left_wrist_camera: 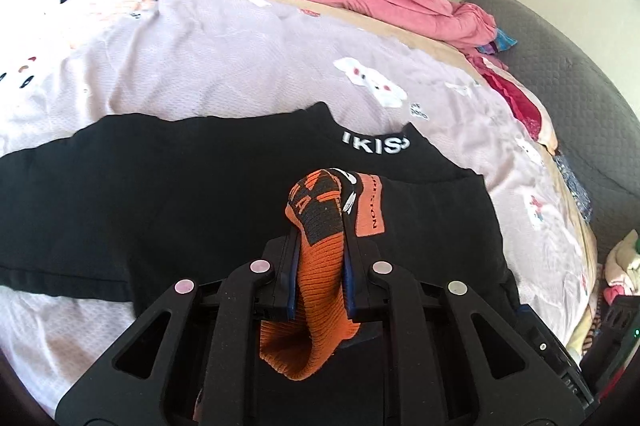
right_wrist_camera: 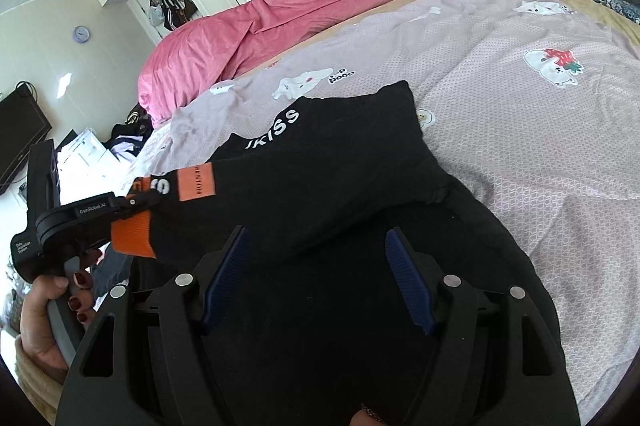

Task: Fold small clothes
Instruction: 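Lift the cuff with the right gripper and carry it across the shirt body, then lower the cuff onto the shirt body and open the right gripper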

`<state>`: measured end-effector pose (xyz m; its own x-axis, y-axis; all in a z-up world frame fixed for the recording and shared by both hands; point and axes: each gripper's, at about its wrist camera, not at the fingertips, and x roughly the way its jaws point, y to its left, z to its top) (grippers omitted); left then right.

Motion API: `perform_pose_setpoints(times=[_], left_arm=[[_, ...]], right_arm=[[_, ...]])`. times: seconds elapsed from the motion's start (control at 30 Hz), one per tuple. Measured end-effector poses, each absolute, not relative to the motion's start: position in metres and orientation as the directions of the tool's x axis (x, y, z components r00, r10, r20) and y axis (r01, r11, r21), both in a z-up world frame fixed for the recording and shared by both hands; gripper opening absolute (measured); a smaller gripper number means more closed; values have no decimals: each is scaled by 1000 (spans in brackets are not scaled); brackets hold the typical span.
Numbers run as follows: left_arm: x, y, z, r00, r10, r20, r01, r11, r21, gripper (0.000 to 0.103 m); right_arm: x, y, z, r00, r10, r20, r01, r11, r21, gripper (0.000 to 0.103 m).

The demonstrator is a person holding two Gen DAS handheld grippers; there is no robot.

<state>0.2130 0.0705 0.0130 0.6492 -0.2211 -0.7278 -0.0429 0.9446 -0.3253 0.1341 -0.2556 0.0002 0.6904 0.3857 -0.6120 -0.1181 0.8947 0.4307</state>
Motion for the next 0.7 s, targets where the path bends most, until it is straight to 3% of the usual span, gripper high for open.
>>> perform_pose_setpoints(times=[0.27,0.43,0.7], left_arm=[[218,75,4,623,-187,-759,-61,956,-286,14],[215,79,7,623,-152,-767,-80,963,-256,25],[207,96,24,668,-102,-737,-119,963,-242,25]], right_arm=[[134,-258,-3,691,358,-628,-98,907,409,69],[136,-265,-3,697,336,-633,-74,912,403,69],[134,-275,5,728,292,-620,-49,924,378,69]])
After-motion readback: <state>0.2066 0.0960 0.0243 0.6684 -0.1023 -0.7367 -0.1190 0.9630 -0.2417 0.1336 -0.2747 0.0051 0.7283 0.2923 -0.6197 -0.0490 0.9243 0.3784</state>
